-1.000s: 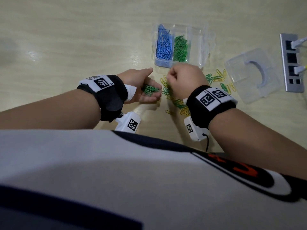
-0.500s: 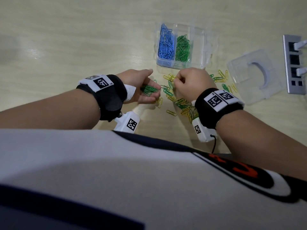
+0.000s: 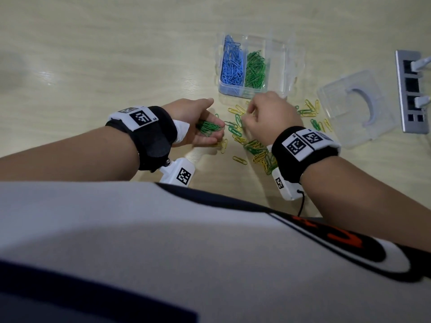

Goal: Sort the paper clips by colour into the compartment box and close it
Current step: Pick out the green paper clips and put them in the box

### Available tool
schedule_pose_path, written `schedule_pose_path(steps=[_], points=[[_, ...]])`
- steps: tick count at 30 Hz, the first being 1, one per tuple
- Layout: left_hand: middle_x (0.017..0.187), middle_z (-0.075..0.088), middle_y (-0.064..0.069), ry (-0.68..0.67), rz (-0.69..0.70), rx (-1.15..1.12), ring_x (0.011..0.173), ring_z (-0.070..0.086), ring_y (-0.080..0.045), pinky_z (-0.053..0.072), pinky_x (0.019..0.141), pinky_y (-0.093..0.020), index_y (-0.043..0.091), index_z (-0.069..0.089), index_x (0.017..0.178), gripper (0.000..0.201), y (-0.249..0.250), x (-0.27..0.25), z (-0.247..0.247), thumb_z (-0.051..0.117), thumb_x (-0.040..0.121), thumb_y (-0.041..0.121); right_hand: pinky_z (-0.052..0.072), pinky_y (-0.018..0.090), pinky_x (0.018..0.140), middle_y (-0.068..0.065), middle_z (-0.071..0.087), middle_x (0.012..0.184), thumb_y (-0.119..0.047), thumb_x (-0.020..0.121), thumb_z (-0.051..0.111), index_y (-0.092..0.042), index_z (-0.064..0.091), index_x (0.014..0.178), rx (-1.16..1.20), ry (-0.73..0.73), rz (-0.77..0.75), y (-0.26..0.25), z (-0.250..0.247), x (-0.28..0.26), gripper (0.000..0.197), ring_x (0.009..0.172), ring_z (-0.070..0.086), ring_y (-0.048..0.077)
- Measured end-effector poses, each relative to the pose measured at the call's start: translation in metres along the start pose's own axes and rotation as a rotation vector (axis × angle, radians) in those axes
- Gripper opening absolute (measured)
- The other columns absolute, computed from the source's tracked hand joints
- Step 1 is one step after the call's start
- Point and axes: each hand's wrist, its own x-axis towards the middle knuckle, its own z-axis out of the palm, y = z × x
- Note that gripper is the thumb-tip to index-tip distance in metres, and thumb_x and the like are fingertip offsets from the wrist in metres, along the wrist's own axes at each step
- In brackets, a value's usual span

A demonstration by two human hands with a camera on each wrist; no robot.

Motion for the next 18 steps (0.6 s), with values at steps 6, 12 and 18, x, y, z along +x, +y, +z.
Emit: schedule_pose_path(steps=[6, 12, 18], points=[[0.085, 0.063, -0.017, 0.014, 0.002, 0.019, 0.069, 0.063, -0.021, 0.057, 0.067, -0.027, 0.0, 0.063, 0.09, 0.054, -0.001, 0.0, -0.004, 0.032, 0.1, 0.043, 0.039, 0.037, 0.09, 0.004, 0.058, 0.114, -0.045, 0.089, 0.056, -0.022, 0.06, 0.111, -0.144, -0.066, -0.129, -0.016, 0.018, 0.005, 0.033, 0.106, 0.056, 0.026], [0.08, 0.063, -0.017, 0.015, -0.004, 0.003, 0.062, 0.064, -0.02, 0.057, 0.063, -0.026, -0.001, 0.063, 0.089, 0.055, -0.001, -0.001, -0.008, 0.031, 0.101, 0.043, 0.041, 0.036, 0.087, 0.0, 0.063, 0.103, -0.031, 0.089, 0.053, -0.026, 0.065, 0.095, -0.076, -0.06, -0.113, -0.018, 0.011, 0.009, 0.014, 0.098, 0.058, 0.024], [0.087, 0.063, -0.018, 0.05, 0.016, -0.034, 0.069, 0.066, -0.026, 0.058, 0.065, -0.032, 0.0, 0.058, 0.09, 0.05, 0.001, 0.001, -0.005, 0.036, 0.1, 0.043, 0.043, 0.041, 0.09, -0.006, 0.055, 0.089, -0.037, 0.09, 0.052, -0.026, 0.067, 0.094, 0.128, -0.018, -0.275, -0.034, 0.0, 0.005, 0.019, 0.094, 0.056, 0.019]])
